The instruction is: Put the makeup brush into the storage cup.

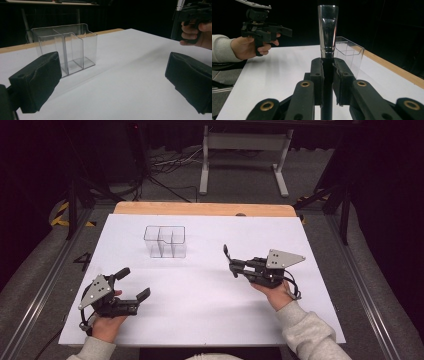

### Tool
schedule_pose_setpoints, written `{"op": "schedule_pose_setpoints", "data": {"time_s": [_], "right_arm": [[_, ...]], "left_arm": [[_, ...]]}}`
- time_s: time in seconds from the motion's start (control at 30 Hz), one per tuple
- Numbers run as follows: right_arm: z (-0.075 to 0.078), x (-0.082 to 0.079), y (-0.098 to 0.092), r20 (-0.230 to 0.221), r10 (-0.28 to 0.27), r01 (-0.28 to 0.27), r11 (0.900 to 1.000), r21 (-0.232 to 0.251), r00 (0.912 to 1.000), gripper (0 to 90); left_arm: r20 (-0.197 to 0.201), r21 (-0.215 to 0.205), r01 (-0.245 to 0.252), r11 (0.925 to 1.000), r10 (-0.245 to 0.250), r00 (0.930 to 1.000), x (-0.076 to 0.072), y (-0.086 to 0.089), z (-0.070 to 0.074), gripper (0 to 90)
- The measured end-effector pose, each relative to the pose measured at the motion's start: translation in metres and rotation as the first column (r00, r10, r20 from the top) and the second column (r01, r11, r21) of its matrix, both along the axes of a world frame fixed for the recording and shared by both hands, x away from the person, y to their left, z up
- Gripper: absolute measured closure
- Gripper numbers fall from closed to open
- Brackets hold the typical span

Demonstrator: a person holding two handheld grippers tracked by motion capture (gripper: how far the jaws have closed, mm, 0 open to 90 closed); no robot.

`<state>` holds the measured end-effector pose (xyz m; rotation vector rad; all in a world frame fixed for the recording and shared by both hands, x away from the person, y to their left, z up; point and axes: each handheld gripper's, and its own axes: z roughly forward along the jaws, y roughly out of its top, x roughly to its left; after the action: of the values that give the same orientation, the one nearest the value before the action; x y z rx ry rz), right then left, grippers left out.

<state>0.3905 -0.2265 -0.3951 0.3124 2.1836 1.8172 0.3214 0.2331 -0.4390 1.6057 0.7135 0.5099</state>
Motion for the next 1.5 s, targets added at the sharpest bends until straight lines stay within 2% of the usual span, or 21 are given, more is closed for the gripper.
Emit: {"op": "schedule_pose_setpoints", "data": {"time_s": [0.2, 0.37, 0.57, 0.97, 1.13, 1.37, 1.47, 1.5], "right_arm": [[-0.016, -0.003, 0.009, 0.007, 0.023, -0.023, 0.998, 0.051, 0.9997, 79.4], [-0.021, -0.006, 0.013, 0.017, 0.026, -0.027, 0.997, 0.068, 0.9995, 79.3], [-0.028, -0.008, 0.017, 0.02, 0.025, -0.027, 0.997, 0.068, 0.9995, 79.3], [-0.034, -0.008, 0.025, 0.022, 0.041, -0.042, 0.997, 0.059, 0.9989, 79.3], [-0.036, -0.009, 0.032, 0.025, 0.058, -0.06, 0.997, 0.054, 0.998, 79.4], [-0.039, -0.01, 0.036, 0.021, 0.073, -0.074, 0.996, 0.047, 0.9971, 79.3], [-0.041, -0.011, 0.038, 0.022, 0.077, -0.078, 0.996, 0.044, 0.9968, 79.3], [-0.041, -0.011, 0.038, 0.022, 0.077, -0.078, 0.996, 0.044, 0.9968, 79.3]], "left_arm": [[-0.003, -0.004, 0.005, 1.0, -0.005, 1.0, 0.001, -0.001, -0.001, 1.1], [-0.004, -0.001, 0.008, 1.0, -0.008, 1.0, 0.001, -0.002, -0.001, 1.1], [-0.001, -0.001, 0.017, 0.9999, -0.017, 0.9999, 0.002, -0.004, 0.0, 1.1], [0.005, 0.001, 0.089, 0.996, -0.089, 0.996, 0.008, -0.024, 0.015, 0.9], [-0.006, 0.003, 0.131, 0.9914, -0.13, 0.9914, 0.012, -0.036, 0.023, 0.9], [0.001, 0.01, 0.175, 0.9844, -0.176, 0.9845, 0.016, -0.05, 0.032, 0.9], [-0.004, 0.002, 0.193, 0.9812, -0.193, 0.9812, 0.018, -0.054, 0.035, 0.9], [-0.006, -0.017, 0.203, 0.979, -0.203, 0.9791, 0.019, -0.056, 0.035, 0.9]]}}
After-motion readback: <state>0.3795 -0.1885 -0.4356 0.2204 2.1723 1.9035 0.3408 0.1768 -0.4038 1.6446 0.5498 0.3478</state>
